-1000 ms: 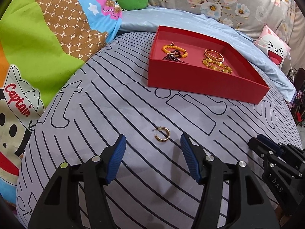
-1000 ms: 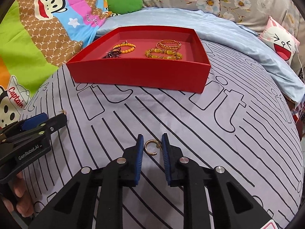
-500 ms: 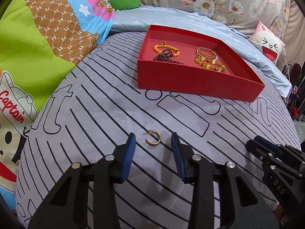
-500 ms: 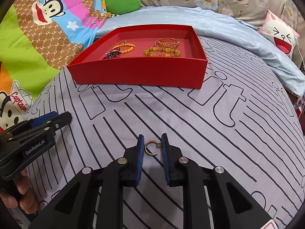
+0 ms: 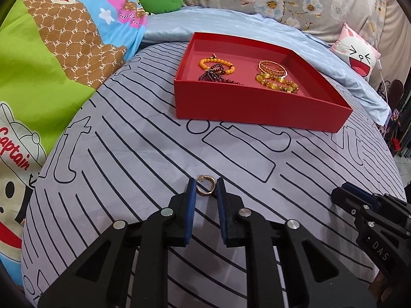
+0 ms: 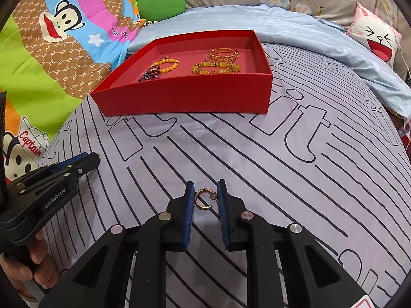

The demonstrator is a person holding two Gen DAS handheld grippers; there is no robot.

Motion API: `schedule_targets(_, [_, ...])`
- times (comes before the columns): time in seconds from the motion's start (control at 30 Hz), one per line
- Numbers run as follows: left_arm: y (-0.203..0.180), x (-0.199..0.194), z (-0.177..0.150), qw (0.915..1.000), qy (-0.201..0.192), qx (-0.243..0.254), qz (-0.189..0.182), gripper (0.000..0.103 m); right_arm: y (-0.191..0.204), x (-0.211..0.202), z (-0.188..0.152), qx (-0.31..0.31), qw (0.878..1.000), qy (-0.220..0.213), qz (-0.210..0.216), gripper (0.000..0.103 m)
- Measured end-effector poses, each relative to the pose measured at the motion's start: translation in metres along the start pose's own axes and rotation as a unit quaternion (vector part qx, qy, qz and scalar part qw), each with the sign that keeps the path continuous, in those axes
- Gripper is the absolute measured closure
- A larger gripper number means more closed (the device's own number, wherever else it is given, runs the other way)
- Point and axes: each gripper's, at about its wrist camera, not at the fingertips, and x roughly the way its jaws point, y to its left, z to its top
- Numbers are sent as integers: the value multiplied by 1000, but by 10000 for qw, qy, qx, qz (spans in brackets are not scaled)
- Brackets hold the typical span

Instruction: Organize jewelry

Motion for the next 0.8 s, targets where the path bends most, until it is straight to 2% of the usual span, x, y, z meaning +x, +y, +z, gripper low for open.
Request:
schedule_targets(0.5, [-18,-10,-6,9998,105,126,-142,87,1,-17,-2,14,9999,-121,49,86])
schedule_targets(0.8, [-32,-30,-6,9993,8,229,-305,87,3,-40,1,23,9994,-323,149,86])
